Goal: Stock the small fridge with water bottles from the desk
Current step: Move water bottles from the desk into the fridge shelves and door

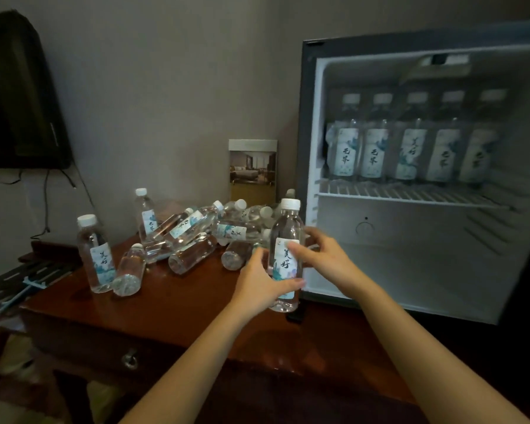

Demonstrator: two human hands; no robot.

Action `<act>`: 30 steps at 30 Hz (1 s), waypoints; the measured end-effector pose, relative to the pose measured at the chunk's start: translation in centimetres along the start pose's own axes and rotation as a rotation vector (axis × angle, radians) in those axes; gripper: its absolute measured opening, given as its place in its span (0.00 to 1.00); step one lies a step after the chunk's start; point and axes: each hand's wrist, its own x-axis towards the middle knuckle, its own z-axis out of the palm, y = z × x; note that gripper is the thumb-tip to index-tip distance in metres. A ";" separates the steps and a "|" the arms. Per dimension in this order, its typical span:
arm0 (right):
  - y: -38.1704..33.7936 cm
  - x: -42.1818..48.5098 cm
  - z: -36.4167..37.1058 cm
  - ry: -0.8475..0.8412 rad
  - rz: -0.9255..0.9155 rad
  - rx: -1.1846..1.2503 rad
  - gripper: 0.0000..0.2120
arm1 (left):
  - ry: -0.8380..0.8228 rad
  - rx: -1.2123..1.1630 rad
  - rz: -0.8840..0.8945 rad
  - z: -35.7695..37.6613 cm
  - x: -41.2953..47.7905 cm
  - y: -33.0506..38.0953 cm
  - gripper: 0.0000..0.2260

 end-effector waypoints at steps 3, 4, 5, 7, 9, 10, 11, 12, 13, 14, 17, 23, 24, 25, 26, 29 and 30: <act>0.4 -1.8 -2.4 0.024 0.030 0.017 0.19 | 0.012 -0.020 0.030 3.1 0.0 1.3 0.31; 0.5 -2.3 -3.4 0.048 0.037 0.021 0.20 | 0.010 -0.022 0.040 4.1 0.1 1.6 0.31; 0.5 -2.8 -4.3 0.075 0.044 0.036 0.22 | 0.010 -0.028 0.055 5.1 0.1 2.0 0.31; 0.8 -3.8 -6.0 0.139 0.059 0.095 0.23 | 0.014 -0.056 0.075 7.2 0.2 2.7 0.33; 1.2 -4.7 -7.4 0.186 0.070 0.123 0.20 | 0.001 -0.088 0.080 9.3 0.4 3.5 0.33; 1.5 -5.1 -8.0 0.208 0.075 0.125 0.18 | -0.009 -0.099 0.082 10.2 0.5 3.9 0.33; 1.8 -5.5 -8.6 0.235 0.077 0.128 0.16 | -0.022 -0.112 0.084 11.2 0.6 4.1 0.32; 2.2 -5.9 -9.1 0.266 0.080 0.134 0.15 | -0.033 -0.125 0.087 12.1 0.6 4.3 0.32; 2.6 -6.2 -9.6 0.294 0.083 0.139 0.14 | -0.044 -0.128 0.090 13.0 0.7 4.5 0.32; 3.0 -6.5 -10.0 0.320 0.090 0.139 0.15 | -0.056 -0.125 0.093 13.9 0.8 4.6 0.32; 4.6 -6.8 -10.8 0.392 0.136 0.139 0.24 | -0.092 -0.127 0.091 16.4 1.3 5.1 0.28; 7.5 -6.6 -12.0 0.529 0.196 0.161 0.18 | -0.185 -0.063 0.131 20.5 3.7 5.4 0.28; 8.0 -6.4 -12.3 0.551 0.209 0.161 0.18 | -0.194 -0.070 0.155 21.0 4.1 5.1 0.28; 8.5 -6.2 -12.6 0.581 0.233 0.154 0.19 | -0.201 -0.073 0.170 21.5 4.6 4.9 0.28; 8.9 -5.9 -12.9 0.614 0.260 0.139 0.19 | -0.206 -0.076 0.177 22.0 5.1 4.7 0.28; 10.4 -5.2 -13.6 0.671 0.279 0.142 0.18 | -0.210 -0.063 0.185 23.5 7.1 4.4 0.31; 10.8 -5.1 -13.8 0.680 0.274 0.153 0.19 | -0.210 -0.054 0.196 23.9 7.8 4.3 0.32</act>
